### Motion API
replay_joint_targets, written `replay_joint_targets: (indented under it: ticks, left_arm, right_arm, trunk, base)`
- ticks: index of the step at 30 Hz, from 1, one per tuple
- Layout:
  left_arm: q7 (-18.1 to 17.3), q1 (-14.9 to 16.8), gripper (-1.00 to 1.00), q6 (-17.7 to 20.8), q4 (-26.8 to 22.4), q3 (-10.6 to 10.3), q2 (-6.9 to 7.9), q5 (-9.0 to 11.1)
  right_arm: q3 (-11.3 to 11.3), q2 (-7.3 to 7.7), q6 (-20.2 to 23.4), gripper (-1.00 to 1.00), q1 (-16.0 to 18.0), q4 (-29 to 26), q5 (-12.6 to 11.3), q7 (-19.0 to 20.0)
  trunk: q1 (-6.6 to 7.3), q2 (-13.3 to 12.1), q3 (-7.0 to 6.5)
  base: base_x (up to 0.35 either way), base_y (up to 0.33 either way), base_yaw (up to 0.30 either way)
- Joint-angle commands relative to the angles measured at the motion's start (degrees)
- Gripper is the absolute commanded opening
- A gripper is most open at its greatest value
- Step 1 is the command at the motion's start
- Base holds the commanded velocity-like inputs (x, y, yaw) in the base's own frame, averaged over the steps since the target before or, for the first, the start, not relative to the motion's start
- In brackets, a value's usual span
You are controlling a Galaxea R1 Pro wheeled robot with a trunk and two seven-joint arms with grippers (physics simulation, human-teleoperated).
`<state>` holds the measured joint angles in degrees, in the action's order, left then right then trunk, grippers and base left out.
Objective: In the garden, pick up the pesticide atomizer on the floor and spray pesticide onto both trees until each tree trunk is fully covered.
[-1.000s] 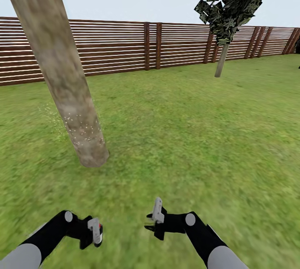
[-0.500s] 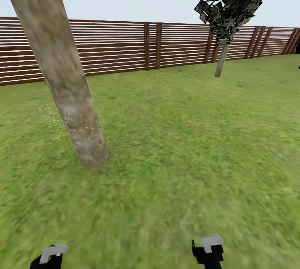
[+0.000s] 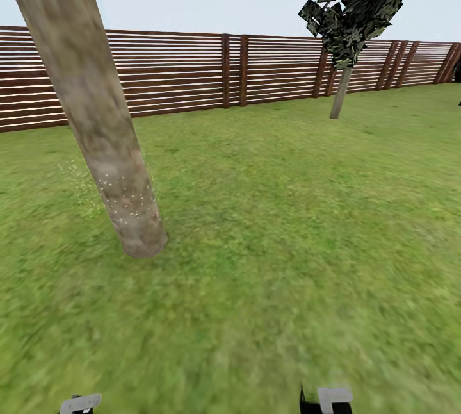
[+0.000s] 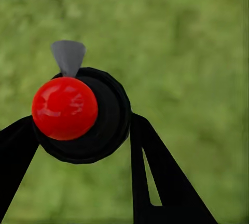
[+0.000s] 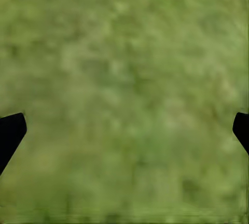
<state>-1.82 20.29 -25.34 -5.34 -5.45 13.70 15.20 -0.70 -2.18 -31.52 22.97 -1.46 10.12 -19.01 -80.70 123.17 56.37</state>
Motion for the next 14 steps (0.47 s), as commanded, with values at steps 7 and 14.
replay_joint_targets:
  ticks: [7,14]
  left_arm:
    - [-0.2,0.0,-1.0,-0.3,0.1,-0.4,0.08,0.7]
    - [-0.2,0.0,-1.0,-0.3,0.1,-0.4,0.18,0.6]
  right_arm:
    - [-0.1,-0.02,0.1,1.0,-1.2,0.0,0.6,-0.6]
    - [-0.1,-0.01,0.1,1.0,-1.2,0.0,0.6,-0.6]
  trunk:
    - [0.01,0.0,0.04]
    - [0.01,0.0,0.04]
  base:
    - [0.0,0.0,0.0]
    - [0.0,0.0,0.0]
